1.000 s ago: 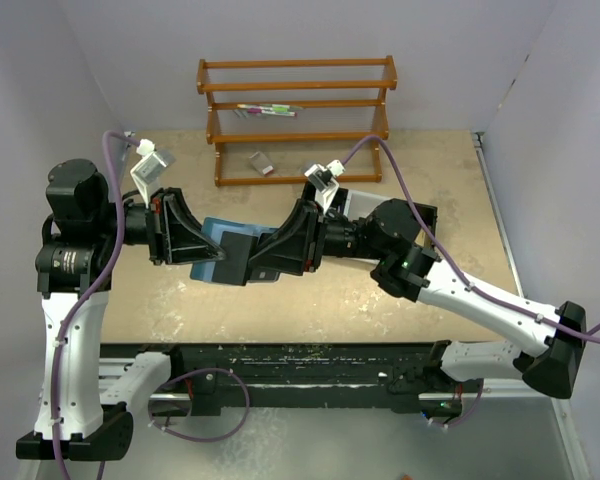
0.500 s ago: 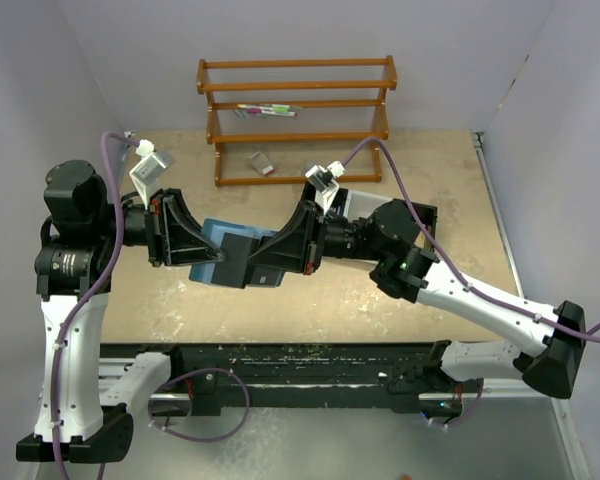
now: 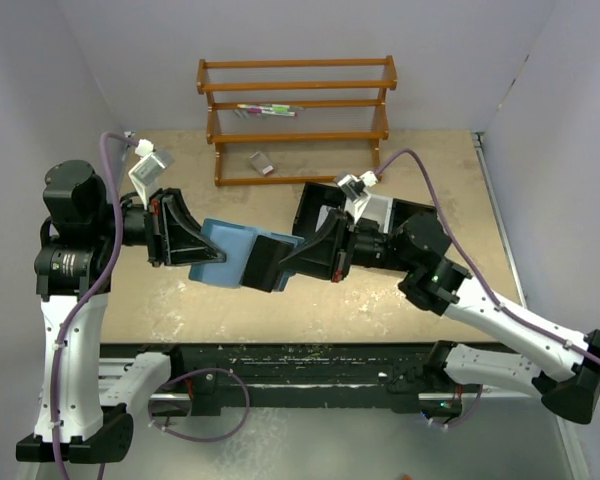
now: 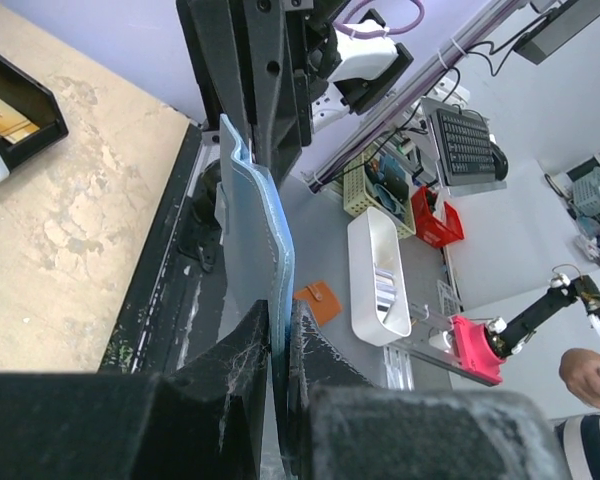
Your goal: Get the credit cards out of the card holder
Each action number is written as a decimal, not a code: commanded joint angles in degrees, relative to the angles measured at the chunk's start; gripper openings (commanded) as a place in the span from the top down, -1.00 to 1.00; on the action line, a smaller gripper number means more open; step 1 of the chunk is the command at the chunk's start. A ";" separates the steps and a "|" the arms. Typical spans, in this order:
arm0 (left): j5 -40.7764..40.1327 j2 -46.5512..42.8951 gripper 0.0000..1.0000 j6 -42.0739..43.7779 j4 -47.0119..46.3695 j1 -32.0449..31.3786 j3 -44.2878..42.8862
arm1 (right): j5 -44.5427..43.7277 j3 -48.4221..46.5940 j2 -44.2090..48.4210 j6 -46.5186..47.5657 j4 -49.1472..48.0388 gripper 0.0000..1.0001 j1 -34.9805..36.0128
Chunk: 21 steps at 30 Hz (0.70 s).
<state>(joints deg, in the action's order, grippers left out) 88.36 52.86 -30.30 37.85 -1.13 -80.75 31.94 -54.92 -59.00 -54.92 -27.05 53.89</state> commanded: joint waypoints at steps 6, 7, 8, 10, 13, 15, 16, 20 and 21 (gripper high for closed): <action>-11.76 6.06 1.00 35.07 26.87 0.24 -9.15 | 0.31 -5.97 7.84 8.86 25.64 1.00 -10.85; -15.53 7.51 1.00 37.83 29.41 0.25 -10.45 | 0.31 -6.58 8.32 9.99 28.62 1.00 -12.14; -19.50 8.57 1.00 40.28 31.75 0.25 -11.50 | 0.36 -7.02 8.63 11.24 31.33 1.00 -13.78; -24.80 9.36 1.00 43.66 33.93 0.23 -11.70 | 0.55 -7.29 9.11 12.91 35.39 1.00 -16.71; -30.73 7.69 1.00 44.90 32.06 0.25 -9.84 | 0.46 -7.61 8.27 15.73 40.96 1.00 -20.94; -35.32 6.18 1.00 45.54 30.55 0.25 -8.75 | -2.47 -8.78 6.07 18.33 46.17 1.00 -23.07; -37.61 5.64 1.00 46.18 30.22 0.25 -8.56 | -5.39 -9.78 4.77 20.04 49.29 1.00 -23.60; -42.49 4.69 1.00 48.69 30.93 0.22 -8.84 | -24.15 -14.79 -2.03 25.09 63.02 1.00 -24.17; -42.45 4.43 1.00 49.11 31.12 0.22 -8.89 | -28.61 -15.57 -3.92 25.48 65.35 1.00 -24.18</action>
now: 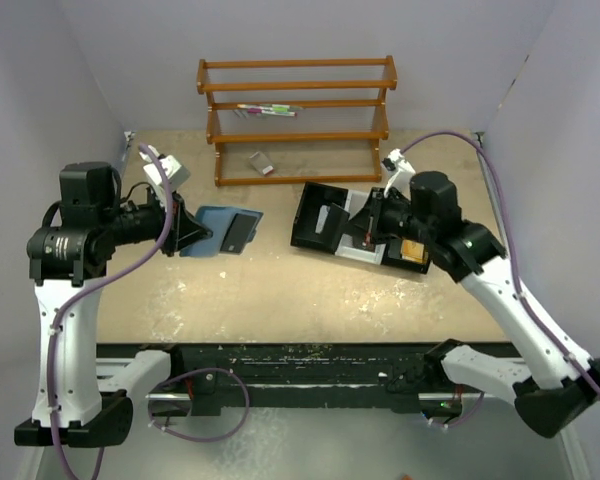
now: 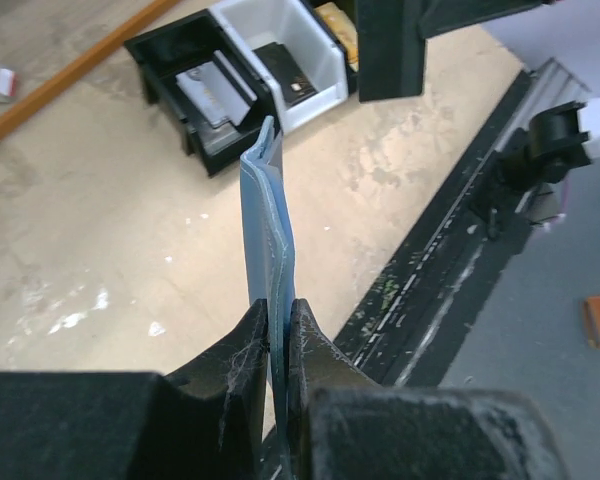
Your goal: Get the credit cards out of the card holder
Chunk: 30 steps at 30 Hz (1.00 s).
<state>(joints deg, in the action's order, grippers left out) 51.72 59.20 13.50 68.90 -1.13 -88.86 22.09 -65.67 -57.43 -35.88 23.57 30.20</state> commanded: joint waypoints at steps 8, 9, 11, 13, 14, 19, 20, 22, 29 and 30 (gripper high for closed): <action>-2.55 -3.15 1.00 3.91 0.23 0.24 -1.02 | -36.94 -9.12 -20.59 6.30 18.77 1.00 -0.45; -2.30 -3.25 1.00 3.91 0.45 0.25 -1.12 | -38.63 -9.72 -21.87 6.20 18.48 1.00 -0.43; -1.93 -3.59 1.00 3.97 0.80 0.25 -1.35 | -41.75 -11.00 -24.48 6.01 18.13 1.00 -0.47; -1.51 -3.86 1.00 4.03 1.04 0.25 -1.64 | -44.45 -12.59 -27.60 6.01 18.49 1.00 -0.45; -1.27 -3.95 1.00 3.89 1.01 0.25 -1.77 | -45.89 -13.74 -29.41 5.60 19.14 1.00 -0.48; 1.06 -4.27 1.00 2.53 1.34 0.25 -2.11 | -51.73 -17.66 -38.07 4.74 20.33 1.00 -0.42; 1.53 -4.34 1.00 2.40 1.40 0.25 -2.11 | -52.82 -18.29 -39.62 4.64 20.72 1.00 -0.44; 2.45 -4.48 1.00 2.25 1.85 0.25 -2.32 | -55.15 -19.29 -42.19 4.55 21.31 1.00 -0.44; 4.93 -4.52 1.00 2.29 2.95 0.25 -3.76 | -60.69 -21.42 -48.70 4.19 22.45 1.00 -0.48; 5.17 -4.48 1.00 2.14 3.11 0.22 -4.06 | -60.55 -22.02 -49.74 4.07 22.45 1.00 -0.44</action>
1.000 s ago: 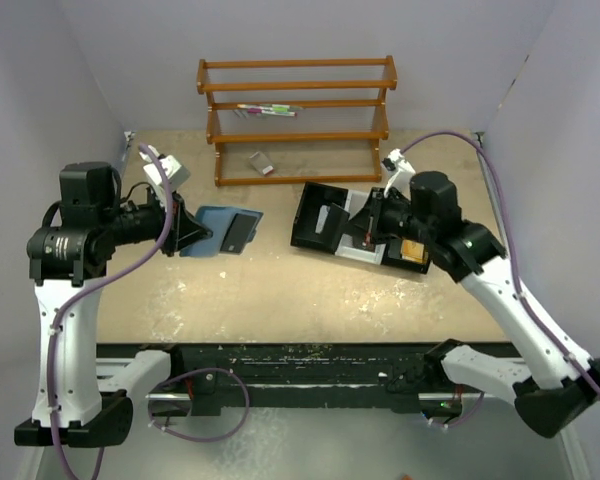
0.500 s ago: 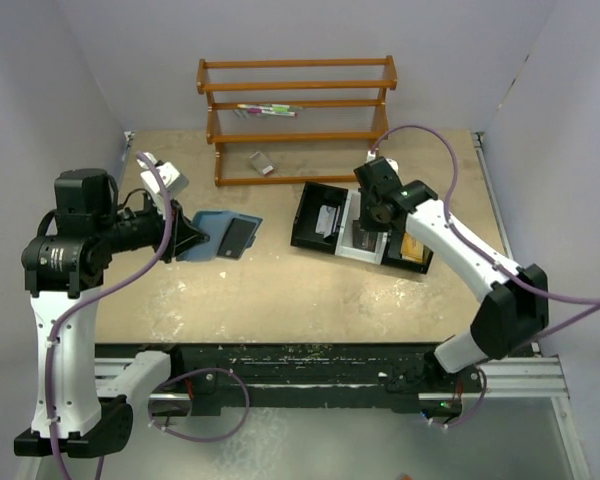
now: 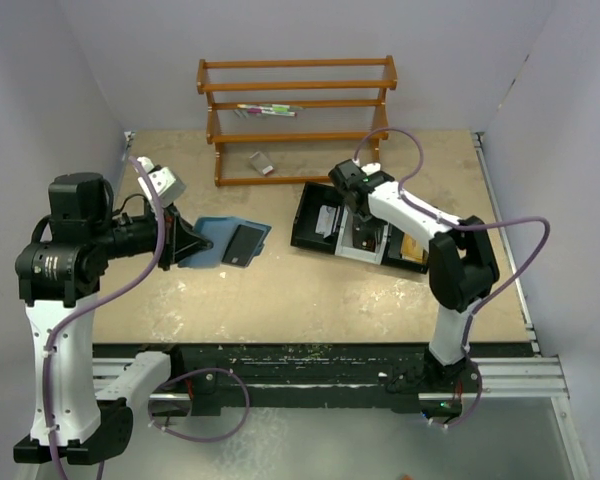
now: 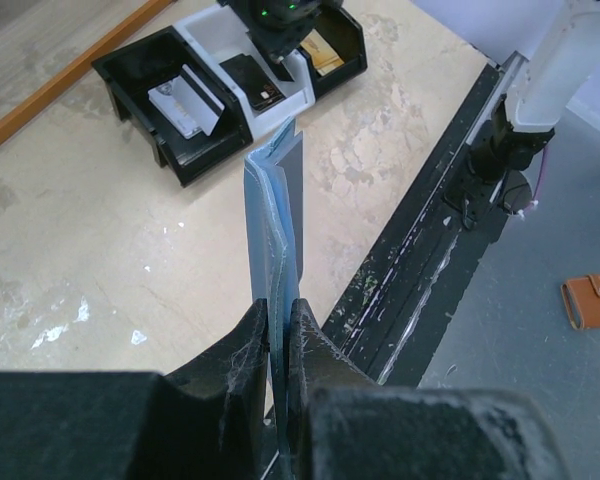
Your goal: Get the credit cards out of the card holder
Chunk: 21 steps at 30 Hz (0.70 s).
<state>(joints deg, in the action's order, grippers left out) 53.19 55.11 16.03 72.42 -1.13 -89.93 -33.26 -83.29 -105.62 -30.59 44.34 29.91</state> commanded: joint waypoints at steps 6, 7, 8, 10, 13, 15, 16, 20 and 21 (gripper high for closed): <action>3.83 -0.31 1.00 -0.58 0.44 0.25 -4.75 | -2.59 -6.26 -6.38 -2.68 1.21 1.00 -0.16; 3.92 -0.35 1.00 -0.49 0.65 0.24 -4.95 | -2.25 -6.27 -6.53 -2.83 0.86 1.00 -0.13; 3.90 -0.40 1.00 -0.39 0.82 0.25 -5.04 | -1.88 -6.32 -6.64 -2.99 0.59 1.00 -0.12; 3.93 -0.57 1.00 -0.39 0.98 0.24 -5.28 | -1.14 -6.60 -6.45 -3.28 0.03 0.85 -0.11; 4.36 -0.46 1.00 -1.01 1.06 0.25 -6.04 | 0.55 -7.82 -6.07 -3.42 -0.34 0.56 -0.07; 4.83 -0.23 1.00 -1.52 1.03 0.25 -6.63 | 1.97 -8.70 -5.49 -3.27 -0.44 0.41 -0.18; 5.24 -0.11 1.00 -1.94 1.01 0.21 -6.94 | 2.12 -9.12 -4.84 -3.19 -0.42 0.36 -0.16; 6.74 0.09 1.00 -3.73 0.40 0.20 -7.48 | 4.45 -9.98 -1.30 -3.16 -1.13 0.17 -0.03; 7.21 0.18 1.00 -4.21 0.16 0.24 -7.57 | 6.73 -9.89 -0.01 -3.17 -1.65 0.12 -0.03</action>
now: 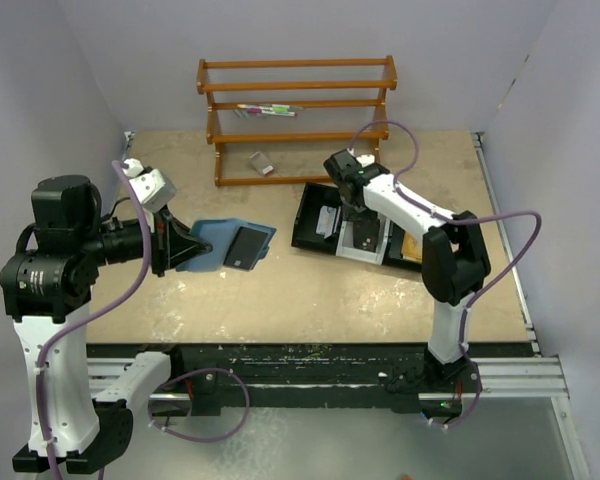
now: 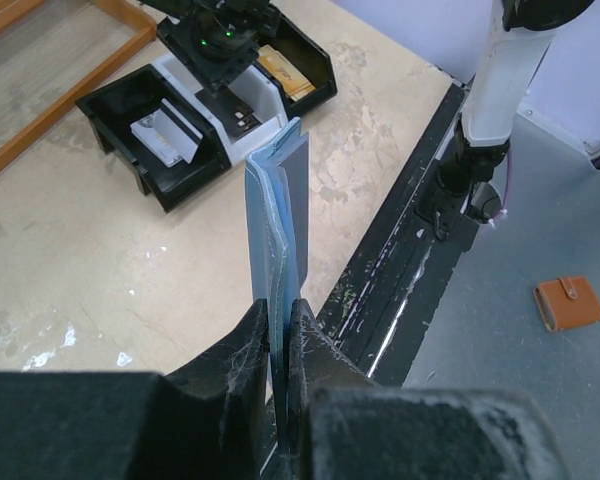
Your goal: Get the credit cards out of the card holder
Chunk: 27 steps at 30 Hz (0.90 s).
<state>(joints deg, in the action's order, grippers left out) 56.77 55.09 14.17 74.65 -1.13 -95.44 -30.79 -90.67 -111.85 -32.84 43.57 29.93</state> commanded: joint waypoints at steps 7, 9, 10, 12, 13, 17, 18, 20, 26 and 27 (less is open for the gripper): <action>7.87 -0.09 1.00 -8.67 -6.26 0.24 -1.70 | 18.02 1.66 20.62 0.45 -10.89 -0.28 -0.06; 9.68 -0.57 1.00 -12.76 -9.76 0.25 -0.58 | 26.31 7.89 27.32 0.04 -18.14 -0.41 0.42; 10.65 -0.96 1.00 -15.12 -12.11 0.25 0.20 | 30.14 11.24 31.08 -0.48 -21.96 -0.51 1.06; 12.26 -2.17 1.00 -21.21 -17.96 0.17 2.16 | 36.82 19.17 38.57 -2.56 -32.13 -0.68 2.83; 12.76 -2.66 1.00 -24.29 -21.01 0.17 3.79 | 39.91 23.28 43.43 -3.68 -37.91 -0.72 4.17; 13.14 -4.09 1.00 -37.83 -33.80 0.20 7.62 | 42.77 34.58 53.17 -8.38 -57.44 -0.85 13.22; 12.84 -4.33 1.00 -40.71 -36.42 0.16 8.46 | 42.90 36.45 54.40 -9.53 -61.17 -0.88 15.33; 12.43 -4.68 1.00 -46.22 -42.03 0.17 10.05 | 41.88 38.56 55.83 -11.18 -68.49 -0.92 19.16; 12.06 -4.83 1.00 -53.76 -49.99 0.16 11.04 | 41.15 42.40 54.13 -15.04 -86.04 -0.96 25.72; 12.13 -4.78 1.00 -53.80 -50.20 0.15 10.90 | 41.28 42.61 53.70 -15.20 -86.94 -0.94 26.04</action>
<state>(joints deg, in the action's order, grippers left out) 68.23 50.65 -32.62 33.50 -1.15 -83.81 9.30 -49.25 -57.17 -44.53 -26.13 54.15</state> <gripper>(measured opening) 0.123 0.983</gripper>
